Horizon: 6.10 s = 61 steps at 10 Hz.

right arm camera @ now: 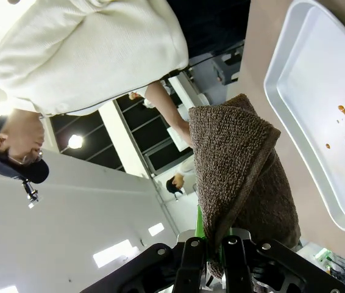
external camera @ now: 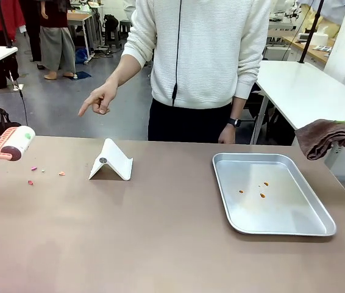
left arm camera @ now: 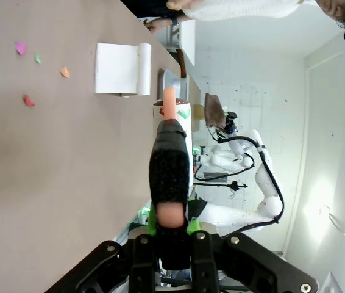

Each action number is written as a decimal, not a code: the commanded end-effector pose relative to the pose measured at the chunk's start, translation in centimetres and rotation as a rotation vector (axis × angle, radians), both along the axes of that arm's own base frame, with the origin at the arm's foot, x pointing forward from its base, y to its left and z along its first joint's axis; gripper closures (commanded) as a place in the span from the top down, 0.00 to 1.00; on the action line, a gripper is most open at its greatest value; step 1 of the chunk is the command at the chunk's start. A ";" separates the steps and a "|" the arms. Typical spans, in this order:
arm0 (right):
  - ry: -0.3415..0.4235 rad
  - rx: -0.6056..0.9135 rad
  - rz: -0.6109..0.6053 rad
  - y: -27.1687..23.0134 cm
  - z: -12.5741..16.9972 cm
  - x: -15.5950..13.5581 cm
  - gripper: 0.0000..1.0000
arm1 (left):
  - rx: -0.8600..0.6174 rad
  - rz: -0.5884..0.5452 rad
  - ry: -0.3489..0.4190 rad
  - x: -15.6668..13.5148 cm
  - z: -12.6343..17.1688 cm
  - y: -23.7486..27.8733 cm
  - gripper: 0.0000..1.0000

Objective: Clean the surface of the table.
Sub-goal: If a person points to the right, clean the right side of the table with your right hand, and if they point to the left, clean the left side with your left hand.

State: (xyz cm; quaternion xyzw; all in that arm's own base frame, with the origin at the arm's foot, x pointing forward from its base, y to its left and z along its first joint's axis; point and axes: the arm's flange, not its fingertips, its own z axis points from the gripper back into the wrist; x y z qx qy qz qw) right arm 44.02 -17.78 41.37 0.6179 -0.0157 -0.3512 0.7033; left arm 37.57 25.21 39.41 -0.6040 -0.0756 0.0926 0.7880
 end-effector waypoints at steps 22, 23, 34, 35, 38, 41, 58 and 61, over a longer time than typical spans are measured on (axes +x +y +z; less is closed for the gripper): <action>-0.007 -0.002 -0.004 0.0 0.4 -0.2 0.00 | 0.449 0.036 0.153 6.1 -7.7 -3.8 0.19; -0.007 -0.002 -0.004 0.0 0.4 -0.2 0.00 | 0.451 0.029 0.163 7.0 -7.8 -4.8 0.19; -0.007 -0.002 -0.004 0.0 0.4 -0.2 0.00 | 0.144 0.073 0.026 9.0 -2.8 -7.1 0.19; -0.007 -0.002 -0.004 0.0 0.4 -0.2 0.00 | 0.049 0.133 -0.040 8.0 -0.3 -4.7 0.19; -0.007 -0.002 -0.004 0.0 0.4 -0.2 0.00 | -0.057 0.084 -0.060 3.0 2.6 0.8 0.19; -0.007 -0.002 -0.004 0.0 0.4 -0.2 0.00 | -0.161 -0.030 -0.115 -4.2 3.0 5.9 0.19; -0.007 -0.002 -0.004 0.0 0.4 -0.2 0.00 | 0.269 -0.052 -0.015 -1.5 -1.0 3.5 0.19; -0.007 -0.002 -0.004 0.0 0.4 -0.2 0.00 | 0.349 0.009 0.048 1.6 -2.7 2.5 0.19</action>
